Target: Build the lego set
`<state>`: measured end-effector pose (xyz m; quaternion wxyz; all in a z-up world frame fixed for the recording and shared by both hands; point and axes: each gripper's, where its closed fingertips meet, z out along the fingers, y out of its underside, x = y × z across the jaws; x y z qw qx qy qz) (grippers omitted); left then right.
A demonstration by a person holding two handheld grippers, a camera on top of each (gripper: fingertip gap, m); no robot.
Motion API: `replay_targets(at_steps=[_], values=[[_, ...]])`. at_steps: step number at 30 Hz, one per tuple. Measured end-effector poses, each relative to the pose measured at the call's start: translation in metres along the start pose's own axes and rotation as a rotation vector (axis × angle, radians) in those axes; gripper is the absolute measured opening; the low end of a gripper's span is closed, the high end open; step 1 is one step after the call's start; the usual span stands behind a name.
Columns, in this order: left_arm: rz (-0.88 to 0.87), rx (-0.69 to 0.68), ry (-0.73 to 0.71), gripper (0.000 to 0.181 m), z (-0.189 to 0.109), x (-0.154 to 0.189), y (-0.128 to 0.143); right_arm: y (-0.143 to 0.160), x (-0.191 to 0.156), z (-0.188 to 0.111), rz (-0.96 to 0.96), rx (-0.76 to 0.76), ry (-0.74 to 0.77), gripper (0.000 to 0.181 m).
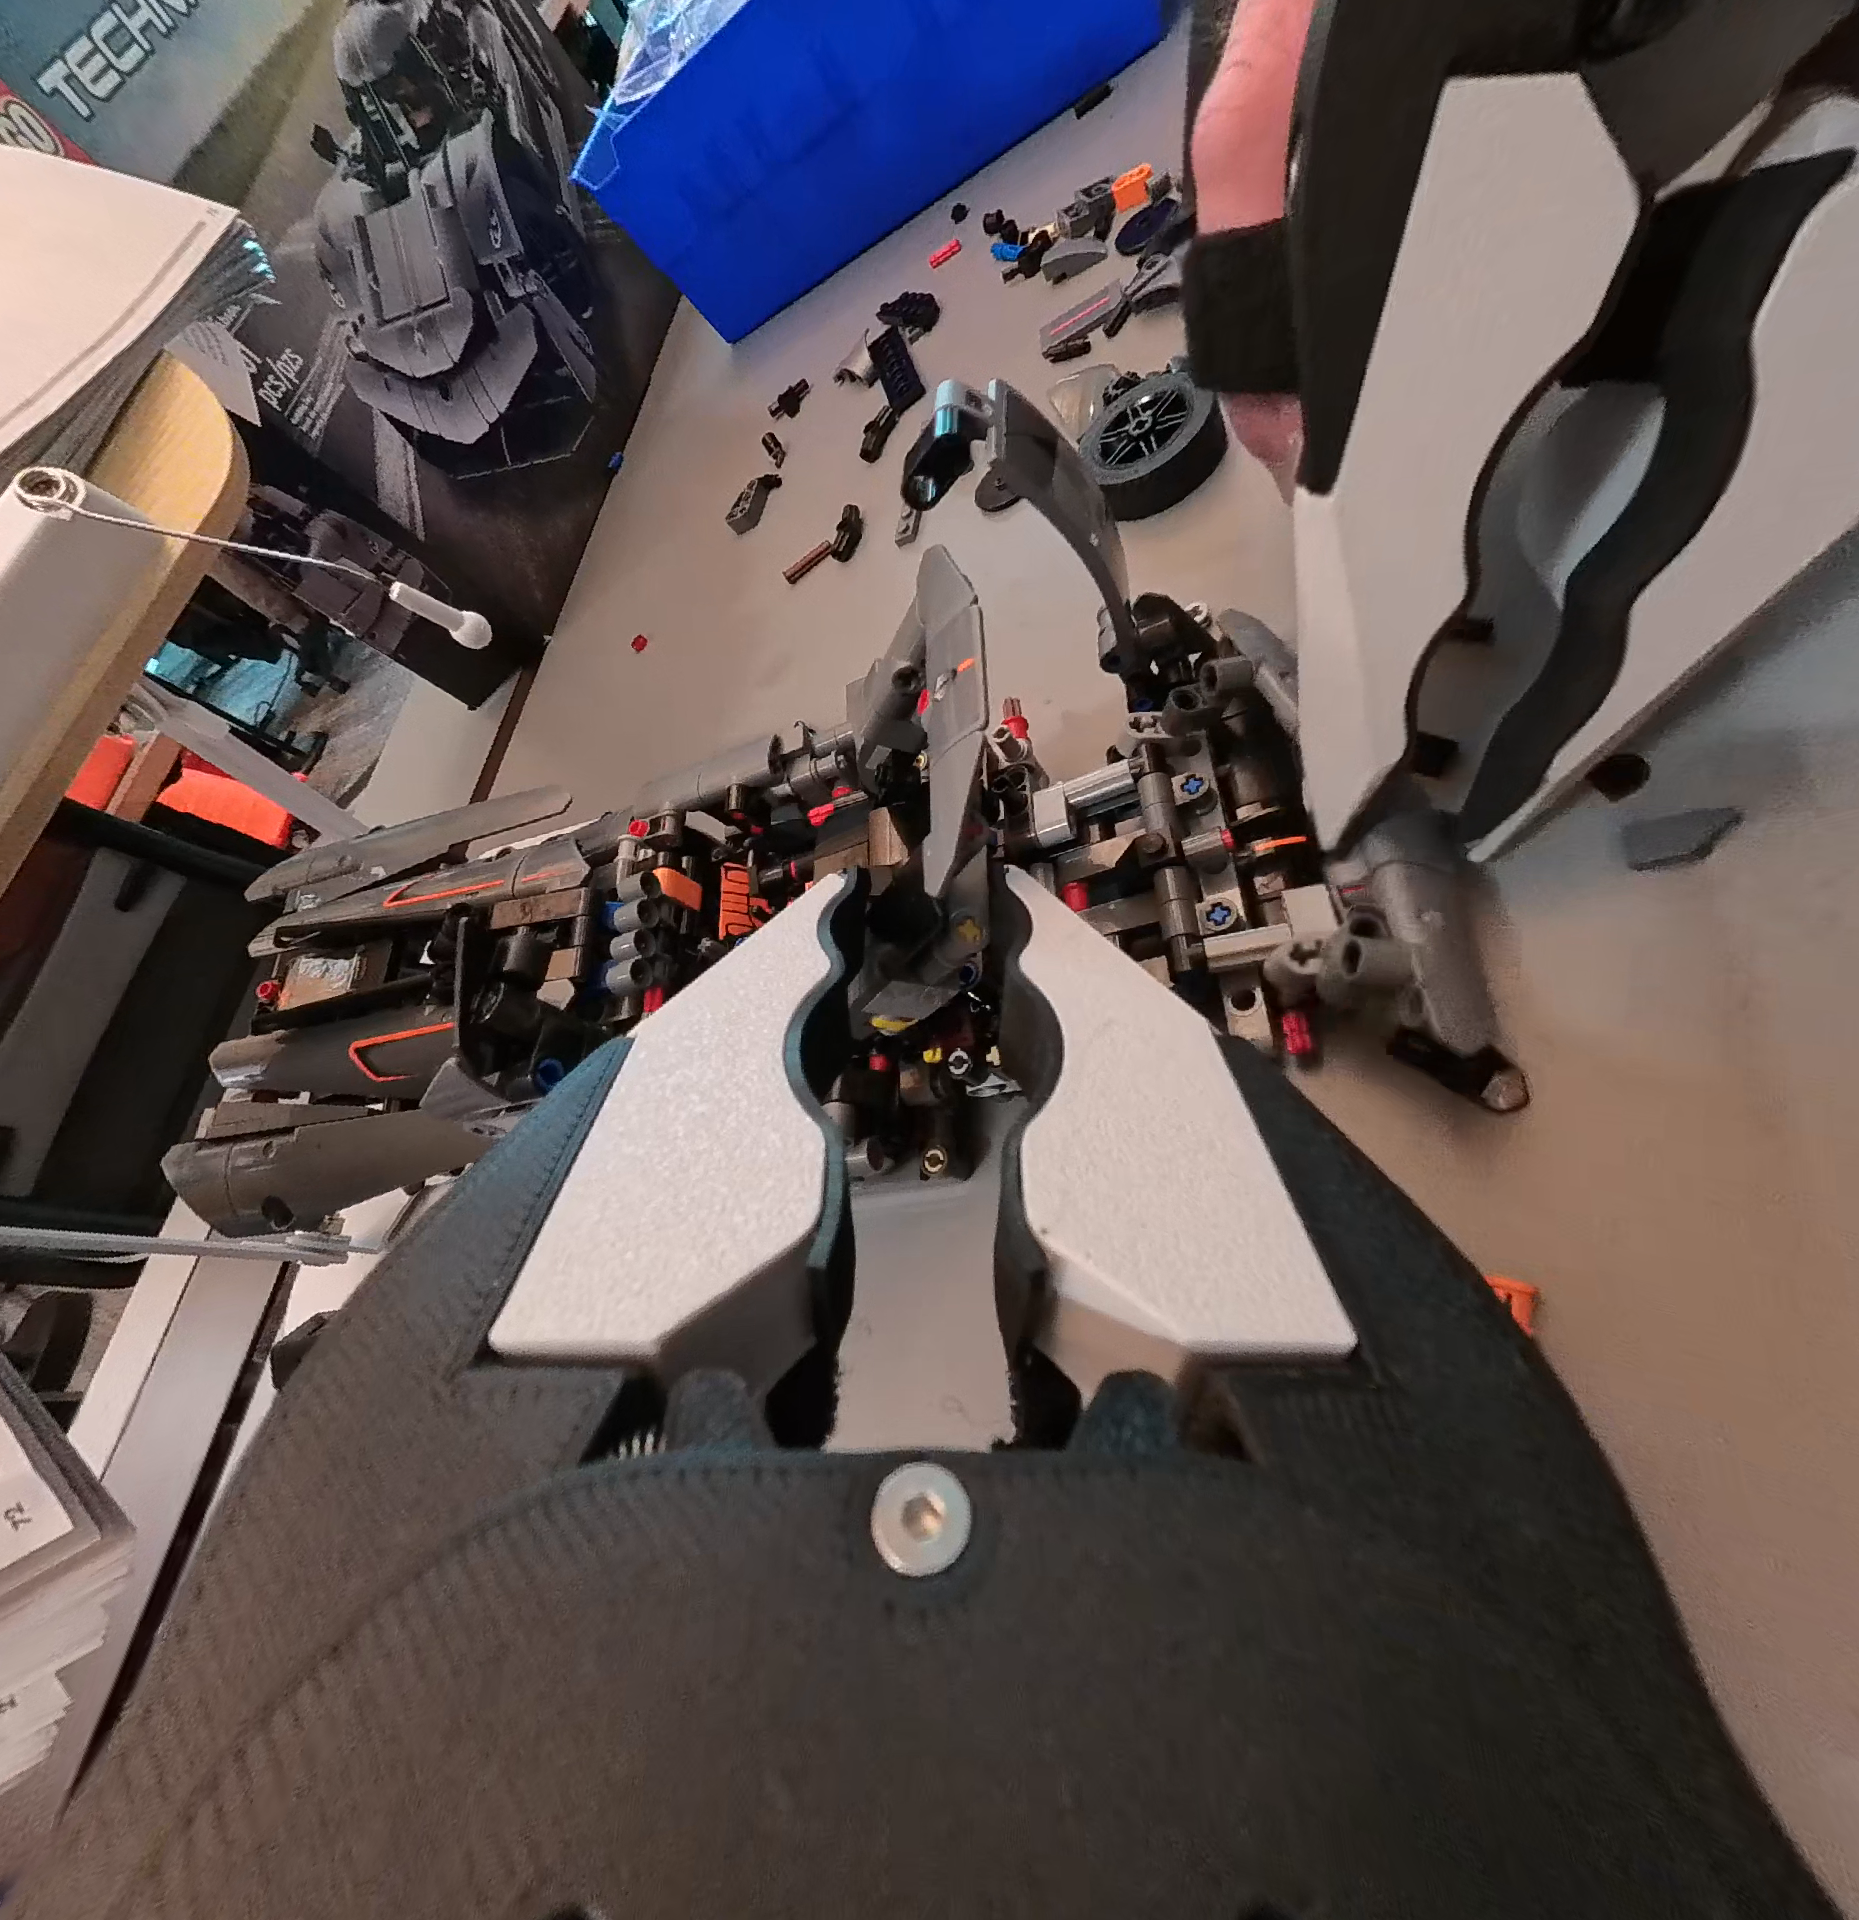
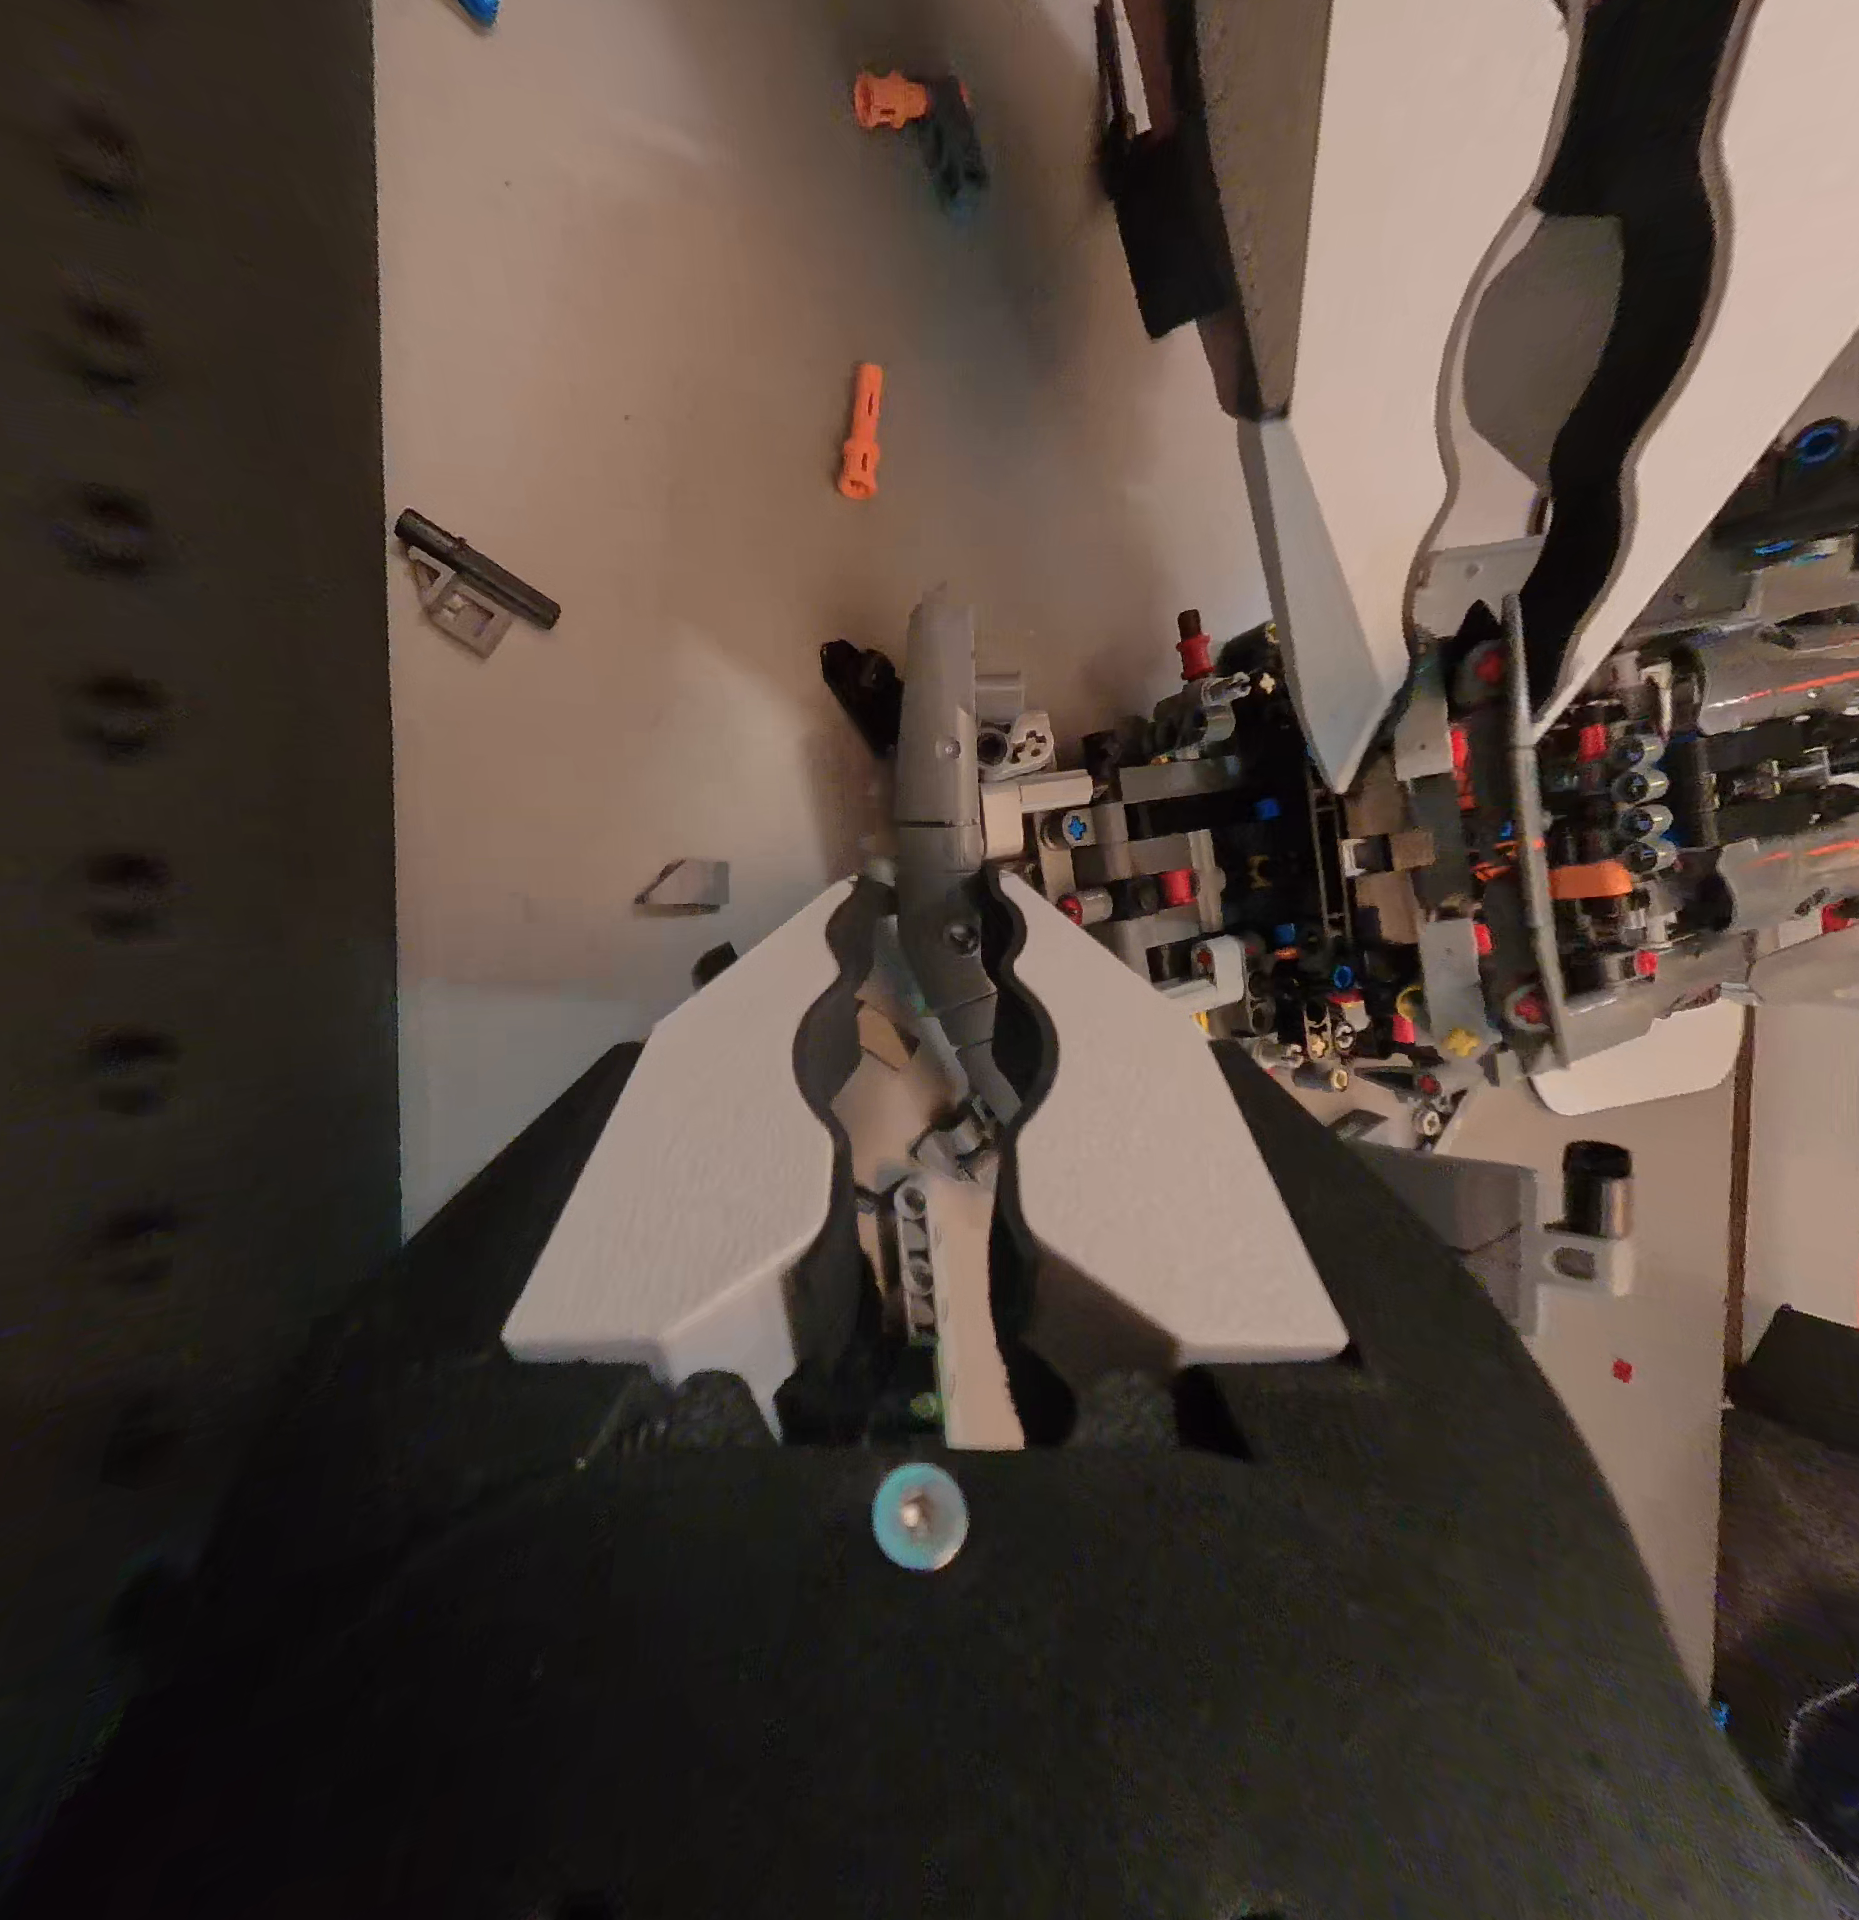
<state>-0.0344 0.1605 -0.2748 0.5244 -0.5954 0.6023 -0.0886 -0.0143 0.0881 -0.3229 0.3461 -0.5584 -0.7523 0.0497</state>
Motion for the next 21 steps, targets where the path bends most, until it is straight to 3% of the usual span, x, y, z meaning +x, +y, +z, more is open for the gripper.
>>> replay_targets(at_steps=[5,9,10,13,15,18,21], values=[[0.063,-0.051,0.002,0.024,-0.005,0.001,0.004,0.001,0.001,-0.002,0.011,0.031,-0.006,0.016],[0.14,-0.099,-0.001,0.04,-0.025,0.002,0.002,0.005,0.005,-0.004,0.03,0.04,0.0,0.01],[0.194,-0.108,-0.016,0.039,-0.032,0.003,-0.001,0.004,0.006,-0.006,0.033,0.061,0.005,0.001],[0.291,-0.101,0.07,0.028,-0.038,0.032,-0.013,0.002,0.007,-0.011,0.039,0.101,-0.009,0.0],[0.369,-0.185,0.096,0.025,-0.028,0.046,0.0,0.005,0.006,-0.01,0.039,0.1,-0.009,0.0],[0.393,-0.261,0.109,0.023,-0.017,0.049,0.023,-0.001,0.008,-0.008,0.042,0.111,0.006,0.022],[0.366,-0.244,0.122,0.028,-0.009,0.051,0.026,0.002,0.003,0.002,0.009,0.052,0.004,0.029]])
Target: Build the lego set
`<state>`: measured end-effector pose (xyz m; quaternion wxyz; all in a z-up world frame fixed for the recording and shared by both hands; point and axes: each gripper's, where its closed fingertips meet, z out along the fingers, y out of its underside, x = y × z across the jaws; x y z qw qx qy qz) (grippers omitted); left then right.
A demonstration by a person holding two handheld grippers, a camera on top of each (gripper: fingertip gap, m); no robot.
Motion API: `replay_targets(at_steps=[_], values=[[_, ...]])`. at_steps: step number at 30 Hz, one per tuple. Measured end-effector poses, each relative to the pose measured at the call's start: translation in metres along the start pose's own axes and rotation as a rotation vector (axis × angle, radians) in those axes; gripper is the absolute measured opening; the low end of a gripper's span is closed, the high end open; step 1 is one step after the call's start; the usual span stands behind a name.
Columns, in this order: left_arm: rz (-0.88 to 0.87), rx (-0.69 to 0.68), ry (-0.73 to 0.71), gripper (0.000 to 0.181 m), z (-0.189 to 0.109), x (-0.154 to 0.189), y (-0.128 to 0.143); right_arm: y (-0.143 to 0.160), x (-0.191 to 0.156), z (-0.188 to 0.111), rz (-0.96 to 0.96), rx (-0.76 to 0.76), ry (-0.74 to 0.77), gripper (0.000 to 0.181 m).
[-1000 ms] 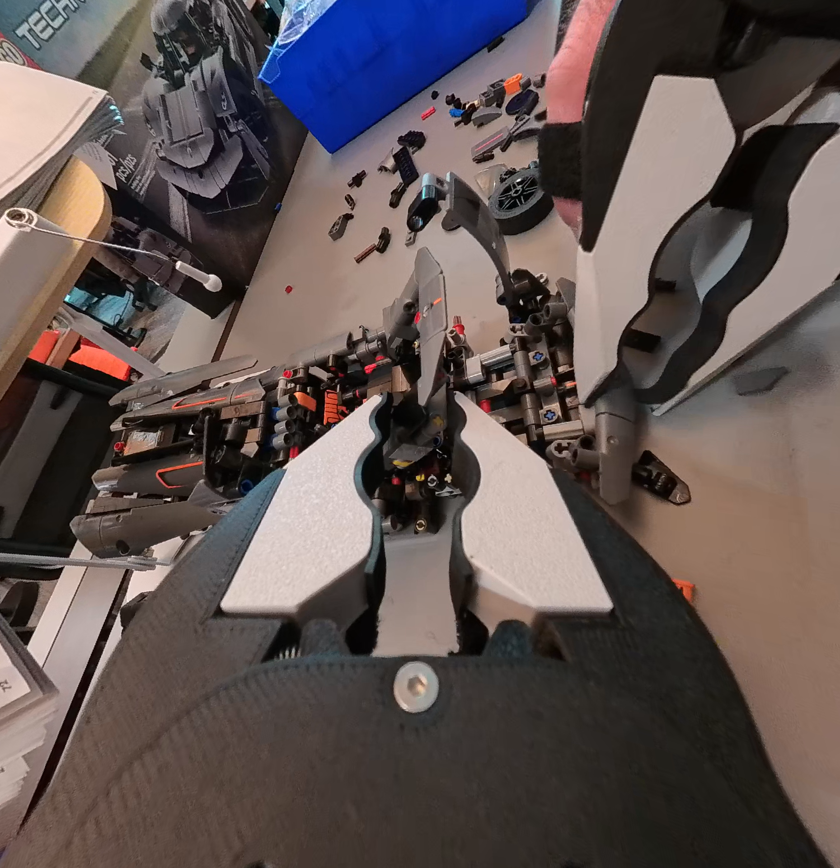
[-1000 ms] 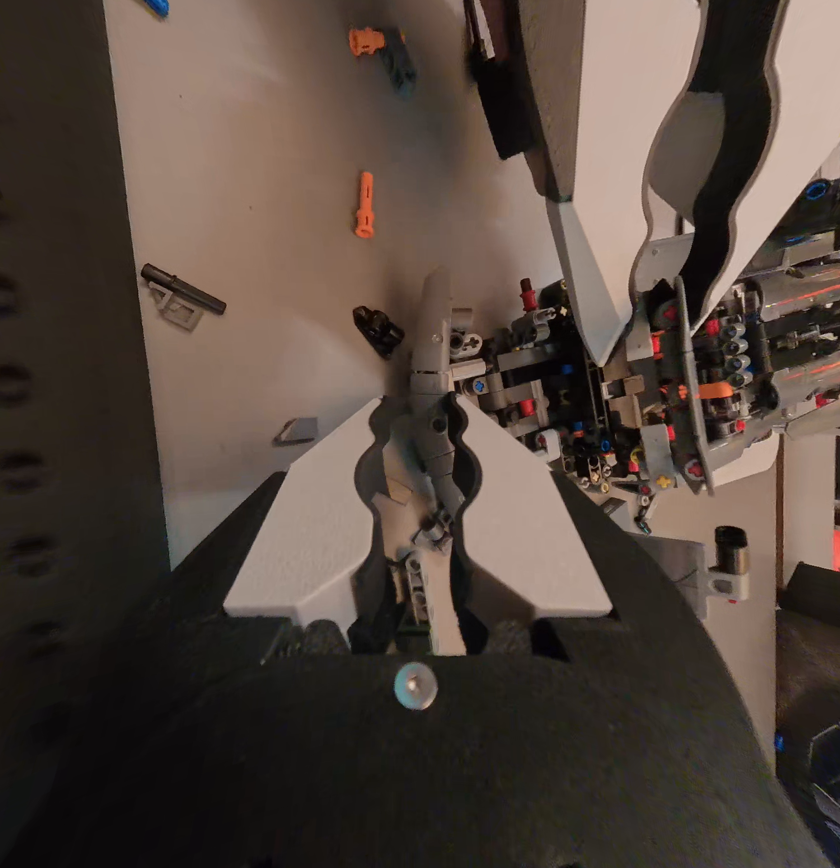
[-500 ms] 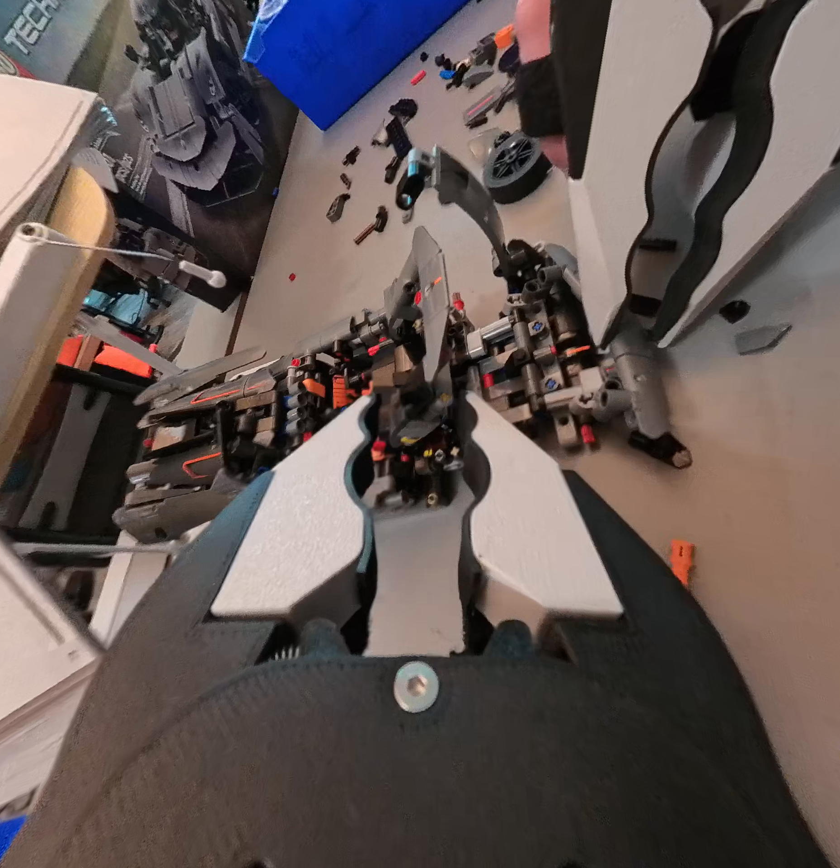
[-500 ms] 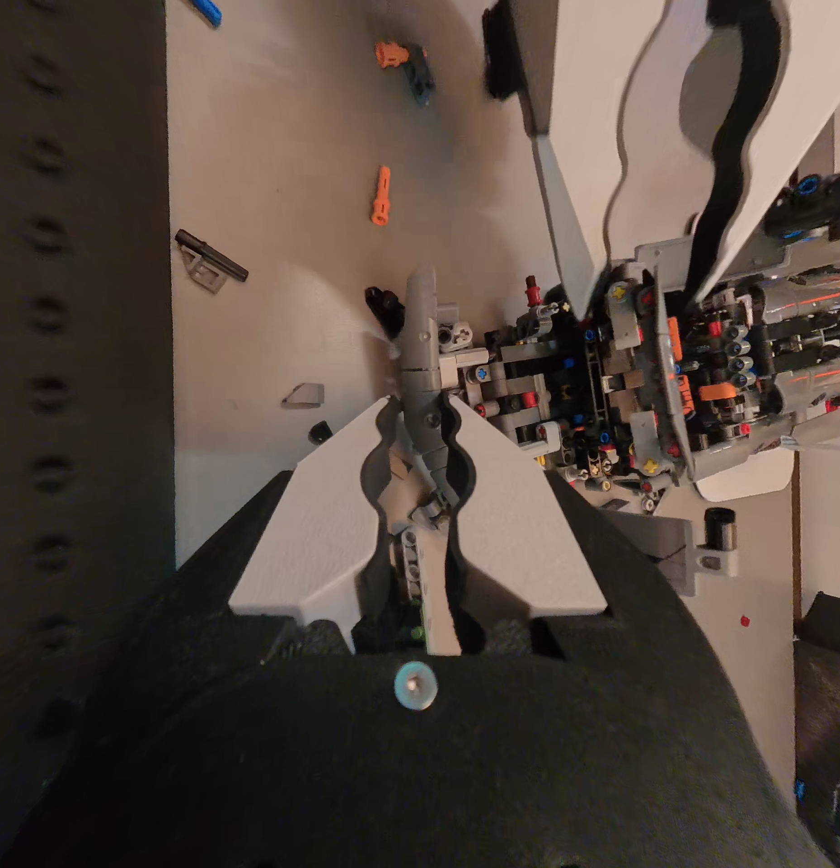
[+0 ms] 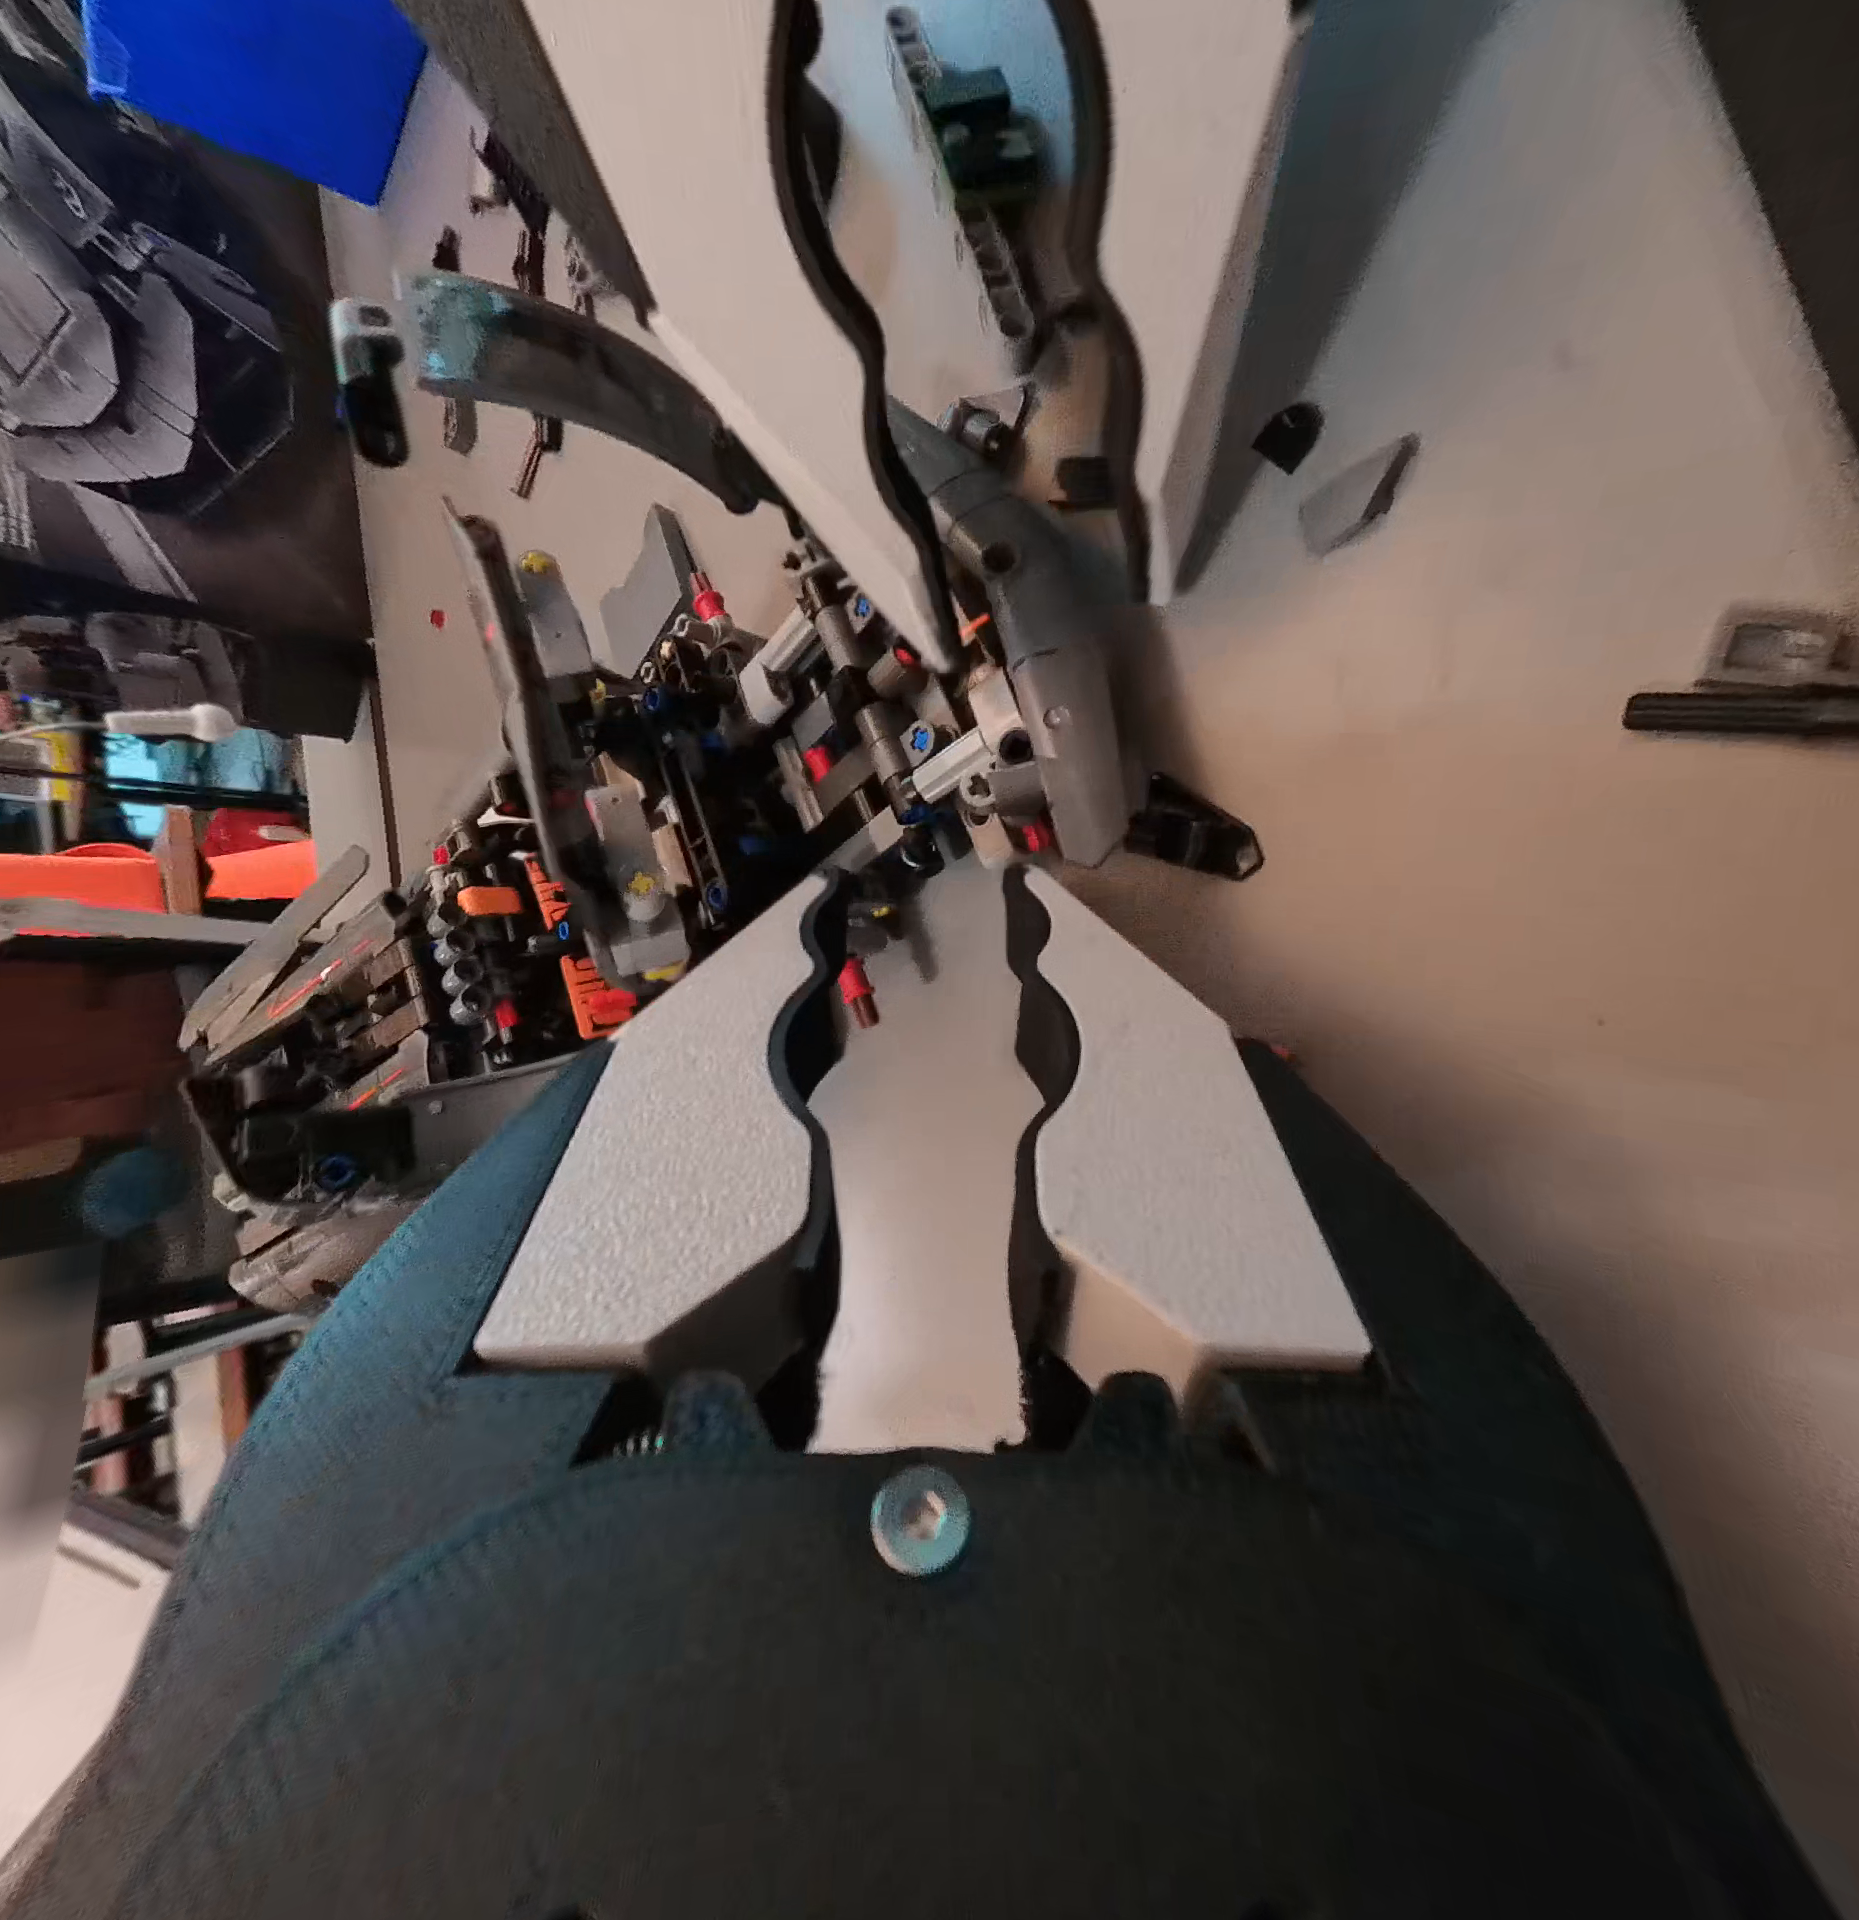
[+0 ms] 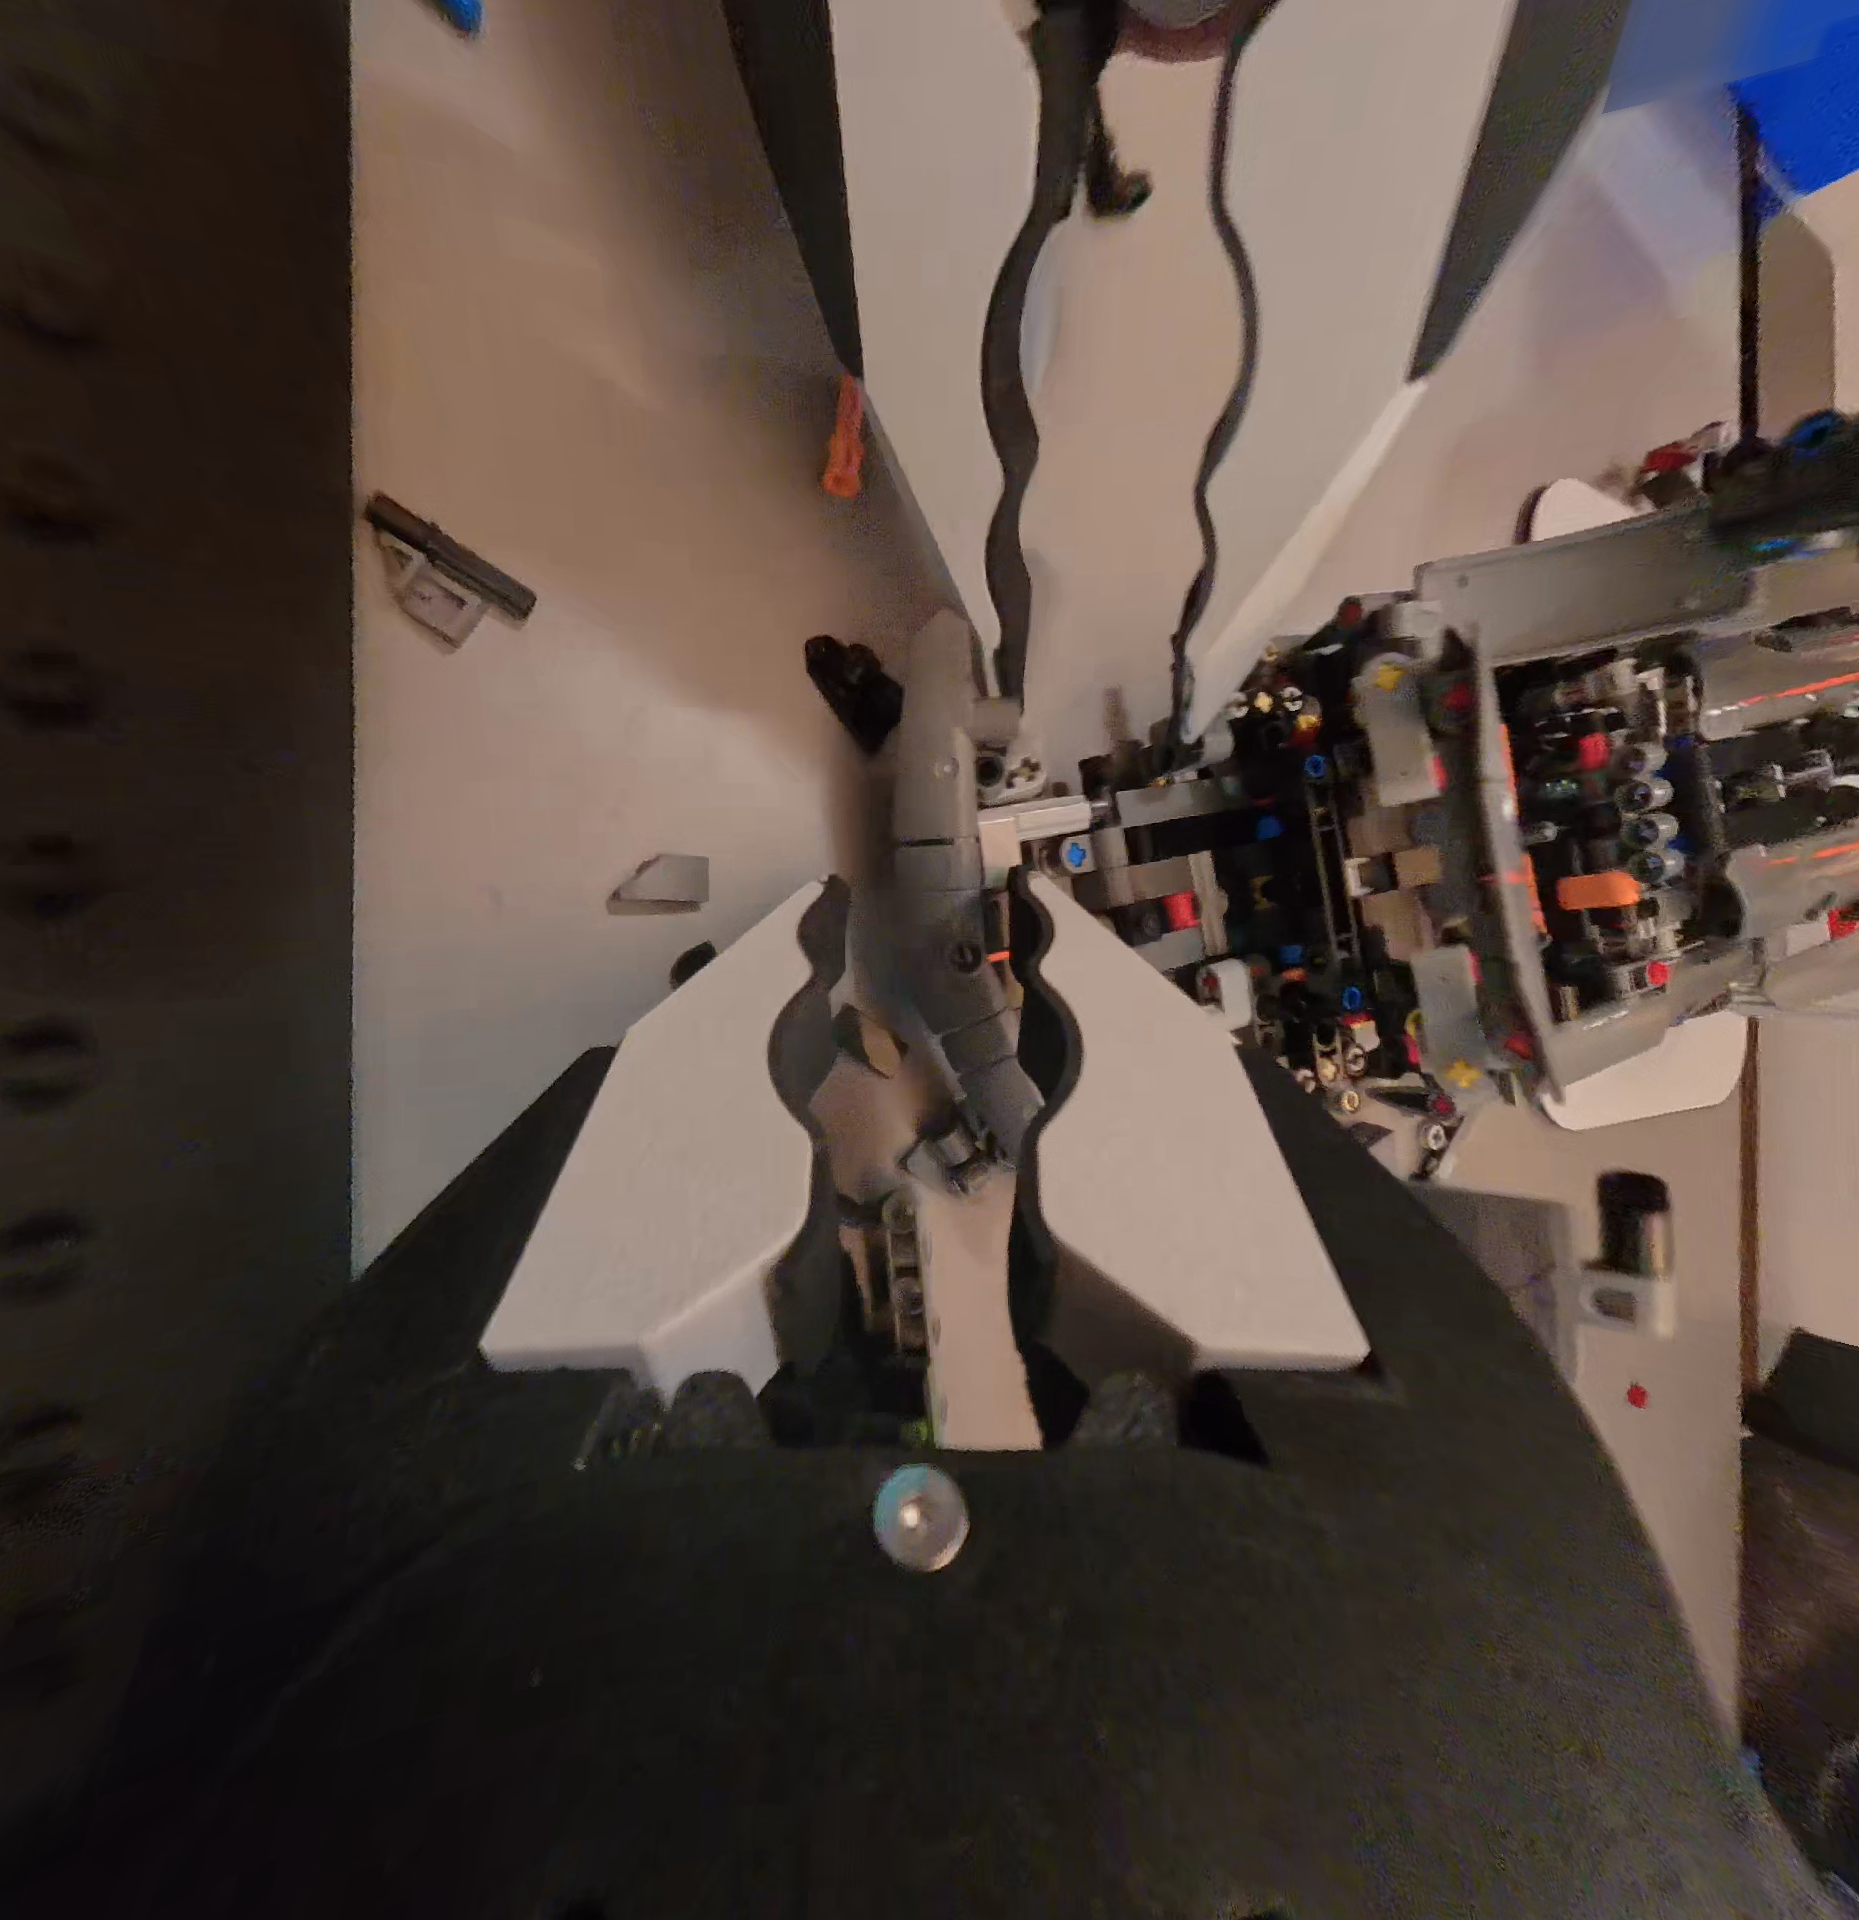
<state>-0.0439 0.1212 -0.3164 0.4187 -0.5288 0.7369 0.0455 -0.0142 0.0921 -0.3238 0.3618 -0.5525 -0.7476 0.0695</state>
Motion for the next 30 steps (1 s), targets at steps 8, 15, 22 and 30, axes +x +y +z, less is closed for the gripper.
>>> replay_targets(at_steps=[8,15,22,30], values=[[0.023,0.034,-0.099,0.028,0.008,-0.01,-0.008,-0.003,0.0,-0.002,-0.02,0.023,0.017,0.013],[0.029,0.079,-0.058,0.034,0.004,-0.003,-0.015,-0.008,-0.002,-0.009,-0.011,0.094,-0.005,0.014],[0.011,0.118,-0.03,0.037,0.004,0.001,-0.022,-0.012,-0.001,-0.014,0.023,0.146,-0.025,0.013],[-0.037,0.139,-0.006,0.021,0.011,0.007,-0.028,-0.009,0.004,-0.016,0.058,0.158,-0.024,0.013]])
